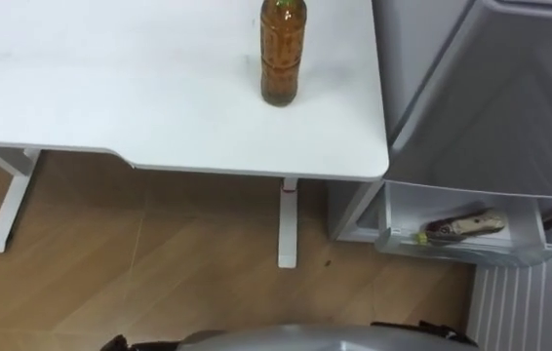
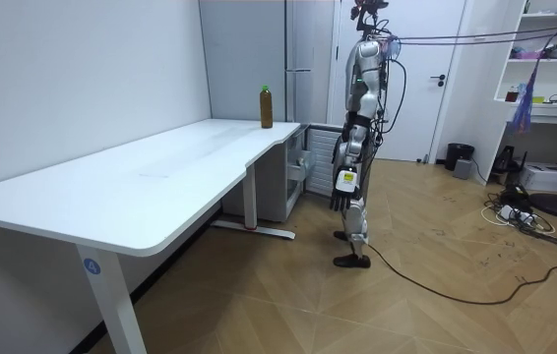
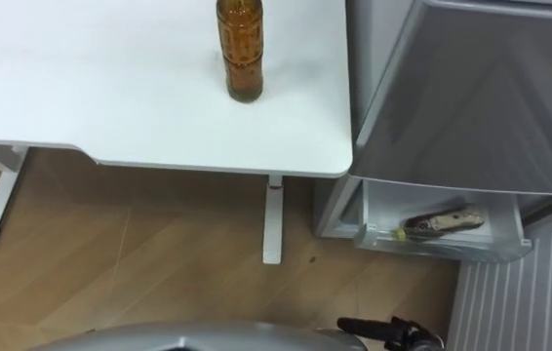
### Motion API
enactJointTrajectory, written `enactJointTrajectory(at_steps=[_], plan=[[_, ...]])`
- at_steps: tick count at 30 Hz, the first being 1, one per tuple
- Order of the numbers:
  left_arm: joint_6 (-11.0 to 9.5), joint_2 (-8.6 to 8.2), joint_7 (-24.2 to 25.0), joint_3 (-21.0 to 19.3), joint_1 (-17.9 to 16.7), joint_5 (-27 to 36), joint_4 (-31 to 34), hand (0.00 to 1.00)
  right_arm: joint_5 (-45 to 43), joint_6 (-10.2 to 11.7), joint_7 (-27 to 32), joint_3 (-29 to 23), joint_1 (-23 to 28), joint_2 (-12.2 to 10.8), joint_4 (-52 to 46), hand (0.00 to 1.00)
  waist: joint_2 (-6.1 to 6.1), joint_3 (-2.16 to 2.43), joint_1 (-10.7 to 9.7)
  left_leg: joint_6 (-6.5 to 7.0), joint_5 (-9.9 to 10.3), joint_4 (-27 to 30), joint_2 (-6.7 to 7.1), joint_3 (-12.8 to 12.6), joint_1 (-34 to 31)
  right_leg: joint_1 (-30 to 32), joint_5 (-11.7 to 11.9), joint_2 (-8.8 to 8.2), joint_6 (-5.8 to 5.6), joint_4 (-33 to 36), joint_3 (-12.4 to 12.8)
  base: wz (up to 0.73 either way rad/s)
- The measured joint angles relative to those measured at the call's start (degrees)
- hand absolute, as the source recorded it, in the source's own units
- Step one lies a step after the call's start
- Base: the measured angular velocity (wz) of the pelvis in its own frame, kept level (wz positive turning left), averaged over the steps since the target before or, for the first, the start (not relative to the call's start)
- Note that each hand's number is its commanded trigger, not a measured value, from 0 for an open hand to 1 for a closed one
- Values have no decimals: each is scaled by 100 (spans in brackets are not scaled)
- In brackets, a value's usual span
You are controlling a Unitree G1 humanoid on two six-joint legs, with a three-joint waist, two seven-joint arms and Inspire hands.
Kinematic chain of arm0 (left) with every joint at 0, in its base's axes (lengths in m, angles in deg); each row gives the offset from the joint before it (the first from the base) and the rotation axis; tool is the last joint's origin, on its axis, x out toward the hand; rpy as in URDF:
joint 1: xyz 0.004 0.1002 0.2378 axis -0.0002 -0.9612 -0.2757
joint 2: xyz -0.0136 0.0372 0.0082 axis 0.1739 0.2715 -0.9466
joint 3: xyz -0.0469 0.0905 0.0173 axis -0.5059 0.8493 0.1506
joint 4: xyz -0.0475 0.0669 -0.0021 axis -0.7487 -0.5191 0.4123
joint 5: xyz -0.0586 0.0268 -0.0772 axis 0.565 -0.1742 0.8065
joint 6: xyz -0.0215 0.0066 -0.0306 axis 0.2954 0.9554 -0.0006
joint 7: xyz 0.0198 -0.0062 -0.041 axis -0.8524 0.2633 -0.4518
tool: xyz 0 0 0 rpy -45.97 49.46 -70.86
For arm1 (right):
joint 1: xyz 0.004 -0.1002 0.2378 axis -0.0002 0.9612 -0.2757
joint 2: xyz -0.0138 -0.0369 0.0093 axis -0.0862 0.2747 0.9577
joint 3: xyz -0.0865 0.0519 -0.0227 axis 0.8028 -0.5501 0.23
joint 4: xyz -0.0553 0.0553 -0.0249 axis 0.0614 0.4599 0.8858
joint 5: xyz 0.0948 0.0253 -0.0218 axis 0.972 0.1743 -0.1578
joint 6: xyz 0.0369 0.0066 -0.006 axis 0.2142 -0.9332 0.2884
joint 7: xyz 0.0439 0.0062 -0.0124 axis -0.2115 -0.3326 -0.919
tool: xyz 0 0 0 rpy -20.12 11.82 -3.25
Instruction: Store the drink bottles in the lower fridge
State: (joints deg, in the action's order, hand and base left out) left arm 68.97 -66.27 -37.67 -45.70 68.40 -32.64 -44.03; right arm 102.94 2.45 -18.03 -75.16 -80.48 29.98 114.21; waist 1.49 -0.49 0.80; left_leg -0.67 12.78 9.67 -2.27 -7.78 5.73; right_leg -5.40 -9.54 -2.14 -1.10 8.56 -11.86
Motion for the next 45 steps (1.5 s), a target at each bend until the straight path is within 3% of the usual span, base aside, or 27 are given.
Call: enactJointTrajectory(at_steps=[13,17,20,23,25,30,35,38,40,42,45], plan=[[-1,-73,-119,-19,24,-88,-12,0,9,143,22,-41,63,-17,-5,0,-64,15,-73,0,0,-50,1,-9,-3,28,0,28,1,-42,119,-2],[-1,-138,-273,-338,21,-77,-14,0,8,171,13,-209,115,-40,13,0,-49,15,-71,0,0,-48,1,-23,122,-40,0,22,0,-44,115,-1],[0,-149,-528,-698,79,197,8,0,5,111,2,-250,117,-36,5,0,-57,10,-57,-3,13,-63,2,-21,172,-107,-1,27,0,-63,171,-3],[3,-156,-881,-1016,127,1102,127,0,8,53,4,-310,122,-37,-18,0,-92,19,-23,1,53,-41,-6,-54,239,-151,-2,42,0,-62,221,-8],[-5,-156,-1098,-1329,126,1648,390,0,-38,52,11,-372,123,-35,-18,0,-93,19,5,-2,57,-60,-15,-116,289,-154,-1,49,0,-47,245,-14],[-285,-148,-1619,-1775,267,2907,959,0,-194,55,78,-470,201,-34,-131,0,-110,35,95,-1,56,-87,-10,-129,321,-137,-2,43,0,3,266,-5],[-497,-160,-2208,-1805,271,3299,1953,0,-504,117,130,-532,213,-36,-196,0,-109,42,109,-1,57,-91,-10,-89,310,-119,-2,46,0,1,245,0],[-756,-169,-2606,-1804,253,3130,2751,0,-743,186,169,-618,231,-41,-285,0,-138,54,92,0,56,-84,-9,-93,288,-113,-2,47,0,7,256,-1],[-813,-173,-2894,-1796,244,2805,3388,0,-919,208,161,-683,240,-45,-299,0,-128,58,79,0,56,-88,-9,-88,288,-137,-2,48,0,11,245,0],[-1040,-171,-3128,-1779,229,2313,3987,0,-1062,267,160,-731,244,-44,-298,0,-136,67,66,1,56,-90,-6,-91,305,-153,-2,46,0,11,242,0],[-1130,-170,-3325,-1744,230,1840,4440,0,-1089,364,150,-751,335,-48,-302,0,-152,74,66,1,55,-89,-5,-93,315,-150,-2,45,0,11,246,-2]])
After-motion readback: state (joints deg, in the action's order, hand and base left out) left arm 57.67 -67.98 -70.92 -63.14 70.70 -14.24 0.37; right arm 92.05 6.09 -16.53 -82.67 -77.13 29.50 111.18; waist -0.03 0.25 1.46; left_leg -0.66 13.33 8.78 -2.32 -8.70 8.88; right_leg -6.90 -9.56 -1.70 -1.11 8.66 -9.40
